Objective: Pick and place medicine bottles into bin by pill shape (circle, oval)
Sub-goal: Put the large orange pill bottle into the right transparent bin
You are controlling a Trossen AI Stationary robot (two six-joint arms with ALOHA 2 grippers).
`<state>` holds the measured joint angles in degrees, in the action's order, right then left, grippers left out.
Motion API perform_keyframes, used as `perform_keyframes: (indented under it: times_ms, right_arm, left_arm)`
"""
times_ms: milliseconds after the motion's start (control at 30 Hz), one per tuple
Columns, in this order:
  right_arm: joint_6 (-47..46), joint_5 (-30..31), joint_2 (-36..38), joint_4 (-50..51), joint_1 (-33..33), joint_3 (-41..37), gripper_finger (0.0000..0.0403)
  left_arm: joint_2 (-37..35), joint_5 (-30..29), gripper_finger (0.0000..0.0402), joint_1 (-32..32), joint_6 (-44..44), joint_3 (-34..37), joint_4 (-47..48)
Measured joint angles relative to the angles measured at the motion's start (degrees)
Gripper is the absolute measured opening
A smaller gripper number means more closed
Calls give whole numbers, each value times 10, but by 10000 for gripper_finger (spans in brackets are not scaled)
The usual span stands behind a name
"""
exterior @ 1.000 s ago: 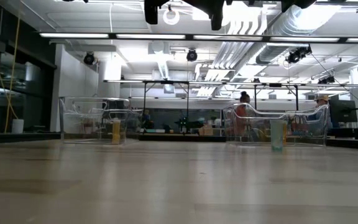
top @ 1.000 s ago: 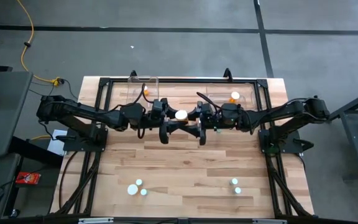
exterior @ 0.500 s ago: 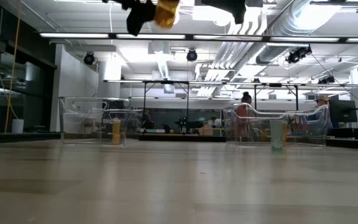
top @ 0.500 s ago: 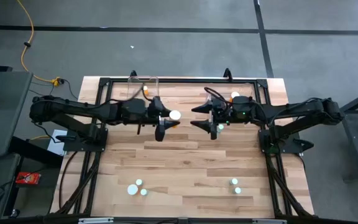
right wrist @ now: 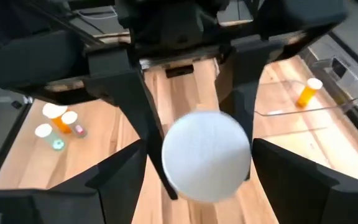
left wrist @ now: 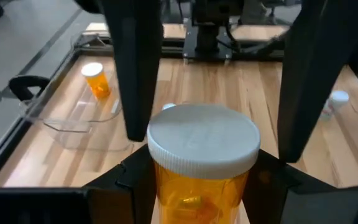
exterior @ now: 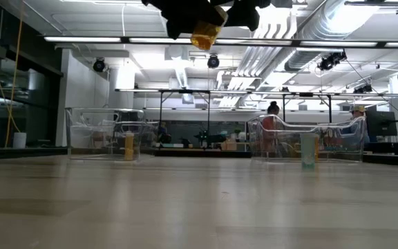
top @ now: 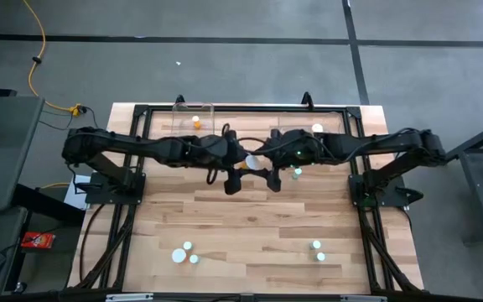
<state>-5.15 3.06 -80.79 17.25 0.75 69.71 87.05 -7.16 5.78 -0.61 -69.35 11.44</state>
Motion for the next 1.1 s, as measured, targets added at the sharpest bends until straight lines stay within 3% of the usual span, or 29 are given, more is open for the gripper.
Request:
perform_keyframes:
  times_ms: [333, 733, 1100]
  right_arm:
    - [-1, 1, -3, -7, 0, -1, 275]
    - [-2, 3, -3, -5, 0, -1, 174]
    - [3, 15, 6, 4, -1, -2, 177]
  left_arm:
    - [0, -9, 168, -2, 18, -2, 0]
    - [0, -10, 168, -3, 30, -2, 1]
    - [-4, -9, 208, -1, 6, -3, 7]
